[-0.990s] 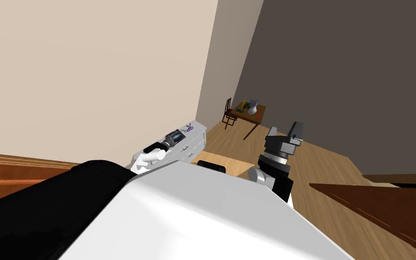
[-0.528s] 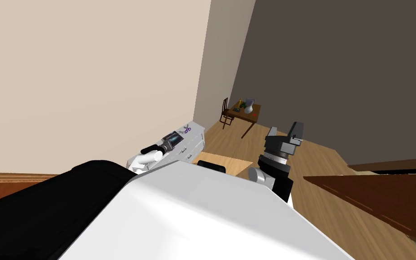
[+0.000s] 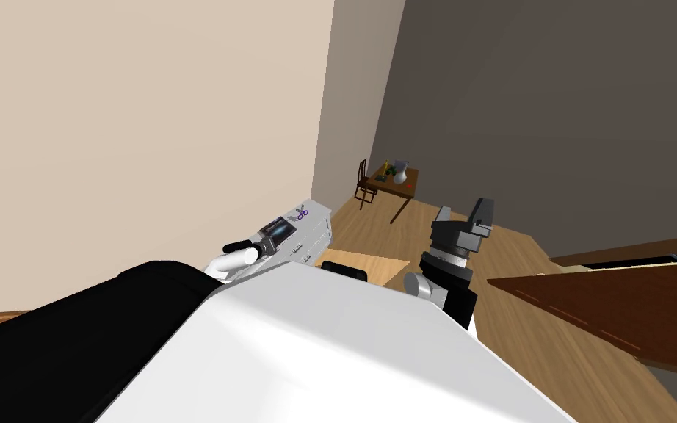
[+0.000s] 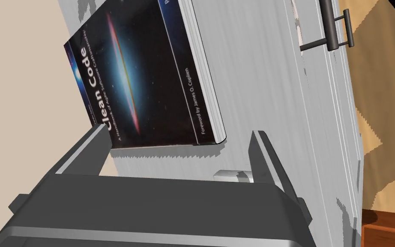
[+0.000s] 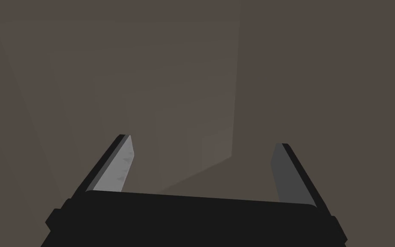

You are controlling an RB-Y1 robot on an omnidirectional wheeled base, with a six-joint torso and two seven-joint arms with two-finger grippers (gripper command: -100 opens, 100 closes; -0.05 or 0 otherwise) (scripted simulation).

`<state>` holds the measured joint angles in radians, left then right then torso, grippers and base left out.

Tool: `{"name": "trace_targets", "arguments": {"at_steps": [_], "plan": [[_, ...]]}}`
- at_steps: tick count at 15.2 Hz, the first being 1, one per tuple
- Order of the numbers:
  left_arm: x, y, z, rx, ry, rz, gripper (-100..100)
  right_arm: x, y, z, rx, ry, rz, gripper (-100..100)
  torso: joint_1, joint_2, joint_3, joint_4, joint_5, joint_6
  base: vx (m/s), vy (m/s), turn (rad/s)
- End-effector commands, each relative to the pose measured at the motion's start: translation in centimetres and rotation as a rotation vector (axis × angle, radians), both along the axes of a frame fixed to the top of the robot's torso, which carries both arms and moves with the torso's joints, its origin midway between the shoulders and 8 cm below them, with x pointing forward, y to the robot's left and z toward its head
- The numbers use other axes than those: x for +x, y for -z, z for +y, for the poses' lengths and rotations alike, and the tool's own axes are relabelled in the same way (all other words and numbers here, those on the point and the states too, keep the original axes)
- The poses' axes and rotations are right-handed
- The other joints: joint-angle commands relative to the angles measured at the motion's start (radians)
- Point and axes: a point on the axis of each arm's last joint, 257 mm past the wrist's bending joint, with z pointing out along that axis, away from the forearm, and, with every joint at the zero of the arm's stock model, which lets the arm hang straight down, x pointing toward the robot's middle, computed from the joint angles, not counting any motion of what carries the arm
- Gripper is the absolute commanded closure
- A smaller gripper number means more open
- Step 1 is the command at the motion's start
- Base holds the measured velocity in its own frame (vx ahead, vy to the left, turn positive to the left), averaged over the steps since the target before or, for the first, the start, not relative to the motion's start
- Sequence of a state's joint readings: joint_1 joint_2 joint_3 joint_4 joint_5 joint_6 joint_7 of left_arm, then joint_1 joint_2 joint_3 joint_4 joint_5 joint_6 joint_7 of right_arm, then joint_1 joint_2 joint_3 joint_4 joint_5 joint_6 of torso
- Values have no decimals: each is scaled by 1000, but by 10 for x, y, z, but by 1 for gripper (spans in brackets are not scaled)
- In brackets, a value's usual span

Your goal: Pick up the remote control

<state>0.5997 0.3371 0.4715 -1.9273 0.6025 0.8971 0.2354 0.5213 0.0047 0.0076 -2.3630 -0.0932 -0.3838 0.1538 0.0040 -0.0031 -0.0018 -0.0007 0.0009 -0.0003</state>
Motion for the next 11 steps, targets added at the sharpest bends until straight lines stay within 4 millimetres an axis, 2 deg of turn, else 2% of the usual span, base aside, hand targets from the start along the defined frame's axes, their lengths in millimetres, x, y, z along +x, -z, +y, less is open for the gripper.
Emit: {"name": "trace_targets", "arguments": {"at_steps": [1, 3, 4, 6, 7, 8, 9, 11], "plan": [[-28, 14, 5, -40, -41, 63, -100, 0, 0, 0, 0, 0, 0, 0, 0, 0, 0, 0, 0, 0, 36, 42, -102], [-31, 16, 3, -48, -41, 77, -100, 0, 0, 0, 0, 0, 0, 0, 0, 0, 0, 0, 0, 0, 32, 44, -73], [-51, 24, 9, -75, -77, 119, -100, 0, 0, 0, 0, 0, 0, 0, 0, 0, 0, 0, 0, 0, 30, 35, -76], [-54, 26, 7, -84, -76, 134, -100, 0, 0, 0, 0, 0, 0, 0, 0, 0, 0, 0, 0, 0, 29, 34, -68], [-74, 33, 12, -111, -111, 174, -100, 0, 0, 0, 0, 0, 0, 0, 0, 0, 0, 0, 0, 0, 33, 43, -64], [-78, 35, 9, -119, -110, 189, -100, 0, 0, 0, 0, 0, 0, 0, 0, 0, 0, 0, 0, 0, 43, 48, -71], [-96, 40, 14, -141, -144, 221, -100, 0, 0, 0, 0, 0, 0, 0, 0, 0, 0, 0, 0, 0, 46, 51, -115], [-101, 42, 11, -153, -143, 240, -100, 0, 0, 0, 0, 0, 0, 0, 1, -1, 0, 0, 0, 0, 39, 47, -54]]}}
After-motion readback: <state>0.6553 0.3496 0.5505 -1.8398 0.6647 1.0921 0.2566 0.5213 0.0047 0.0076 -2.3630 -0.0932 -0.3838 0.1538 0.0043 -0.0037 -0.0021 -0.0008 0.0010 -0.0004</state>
